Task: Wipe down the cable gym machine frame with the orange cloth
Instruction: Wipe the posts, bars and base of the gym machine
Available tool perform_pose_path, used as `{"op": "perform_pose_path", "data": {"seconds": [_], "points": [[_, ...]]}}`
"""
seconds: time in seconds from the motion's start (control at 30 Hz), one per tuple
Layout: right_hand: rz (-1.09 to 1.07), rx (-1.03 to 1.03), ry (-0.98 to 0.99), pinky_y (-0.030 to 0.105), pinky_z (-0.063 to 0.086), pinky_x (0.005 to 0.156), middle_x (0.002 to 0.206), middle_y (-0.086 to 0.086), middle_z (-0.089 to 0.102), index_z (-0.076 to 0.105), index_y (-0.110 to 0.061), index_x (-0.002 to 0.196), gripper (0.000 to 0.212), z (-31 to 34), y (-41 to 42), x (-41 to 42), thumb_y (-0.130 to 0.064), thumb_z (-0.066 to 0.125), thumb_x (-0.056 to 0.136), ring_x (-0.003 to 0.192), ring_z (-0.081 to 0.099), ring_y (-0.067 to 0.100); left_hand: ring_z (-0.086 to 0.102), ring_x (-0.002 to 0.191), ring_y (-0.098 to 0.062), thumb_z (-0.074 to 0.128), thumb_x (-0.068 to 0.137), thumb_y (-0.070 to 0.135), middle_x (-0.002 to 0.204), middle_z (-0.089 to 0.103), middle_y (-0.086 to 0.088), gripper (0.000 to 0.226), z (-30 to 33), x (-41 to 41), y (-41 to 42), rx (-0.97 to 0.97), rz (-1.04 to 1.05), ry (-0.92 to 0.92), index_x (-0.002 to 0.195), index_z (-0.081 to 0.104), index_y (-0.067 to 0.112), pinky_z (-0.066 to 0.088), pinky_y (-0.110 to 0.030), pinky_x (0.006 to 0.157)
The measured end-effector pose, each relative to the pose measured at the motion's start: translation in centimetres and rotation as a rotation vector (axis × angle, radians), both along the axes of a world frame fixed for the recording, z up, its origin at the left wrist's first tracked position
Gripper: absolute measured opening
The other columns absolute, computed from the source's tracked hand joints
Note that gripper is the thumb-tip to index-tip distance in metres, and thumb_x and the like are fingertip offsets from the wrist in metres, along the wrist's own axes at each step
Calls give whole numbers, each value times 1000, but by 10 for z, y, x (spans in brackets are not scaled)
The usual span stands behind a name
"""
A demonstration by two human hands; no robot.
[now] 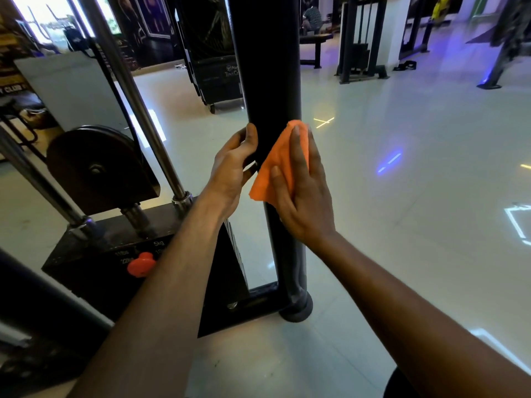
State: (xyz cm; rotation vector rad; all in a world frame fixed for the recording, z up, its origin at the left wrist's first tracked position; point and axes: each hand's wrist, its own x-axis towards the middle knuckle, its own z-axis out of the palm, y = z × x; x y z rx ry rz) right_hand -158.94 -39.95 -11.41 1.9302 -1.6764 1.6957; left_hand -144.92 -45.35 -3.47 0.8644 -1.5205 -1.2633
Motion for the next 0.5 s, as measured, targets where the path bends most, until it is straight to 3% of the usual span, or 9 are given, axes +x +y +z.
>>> {"op": "perform_pose_path", "data": {"seconds": [0.2,0.37,0.5], "points": [[-2,50,92,59,58,107,182,-1,-7,-2,-39,172,76,-30,8,-2,-52,46,114,165,20,32,66,130,-15,47,109,55,138,72,10,47,-4,-2,2,-8,8,11,146,62,29,51,-47,116],[-8,-5,48,61,54,110,182,2,-8,-5,-37,170,79,-9,-8,-1,-48,50,114,165,20,32,66,131,-17,47,110,54,141,69,9,47,-13,-3,1,-18,23,16,149,60,30,54,-48,113],[-52,29,69,68,44,118,181,8,-14,-10,-38,170,87,-65,-6,11,-43,55,113,168,2,33,65,132,-16,47,112,48,141,70,6,44,-22,-3,0,-11,29,4,147,61,25,51,-47,116]]}}
